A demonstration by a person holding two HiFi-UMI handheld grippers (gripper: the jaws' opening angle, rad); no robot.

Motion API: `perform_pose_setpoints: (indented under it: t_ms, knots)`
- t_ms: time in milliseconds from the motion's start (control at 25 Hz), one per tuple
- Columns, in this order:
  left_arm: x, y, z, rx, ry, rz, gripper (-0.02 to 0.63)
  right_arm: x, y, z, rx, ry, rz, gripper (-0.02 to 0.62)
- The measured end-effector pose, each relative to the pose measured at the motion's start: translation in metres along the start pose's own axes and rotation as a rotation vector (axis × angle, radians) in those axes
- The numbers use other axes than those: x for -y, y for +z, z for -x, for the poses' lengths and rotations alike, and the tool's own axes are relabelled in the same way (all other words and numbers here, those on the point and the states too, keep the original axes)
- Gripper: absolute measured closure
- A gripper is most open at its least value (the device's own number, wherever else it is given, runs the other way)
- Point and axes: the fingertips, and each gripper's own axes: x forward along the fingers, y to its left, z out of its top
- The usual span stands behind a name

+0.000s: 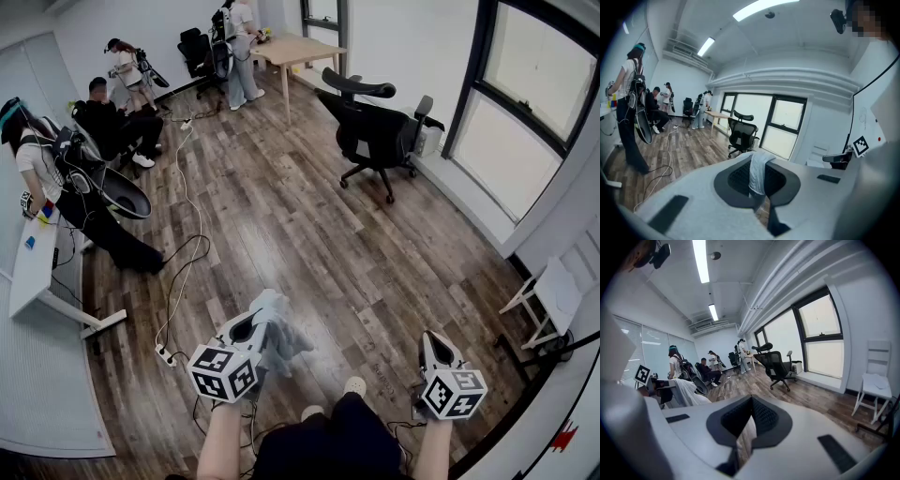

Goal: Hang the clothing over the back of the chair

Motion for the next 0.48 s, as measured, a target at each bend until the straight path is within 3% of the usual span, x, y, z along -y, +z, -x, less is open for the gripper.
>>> perform_pose_setpoints:
  t_ms: [240, 480]
  knots:
    - [-0.004, -0.018, 0.046, 0.019, 0.001, -0.024, 0.603, -0.035, -0.027, 0.032, 0.001, -0.004, -0.001, 0.594]
    - [-0.011, -0.028, 0.074, 0.052, 0.001, 0.015, 0.603, -0.057, -0.035, 0.046, 0.015, -0.014, -0.002, 0.594]
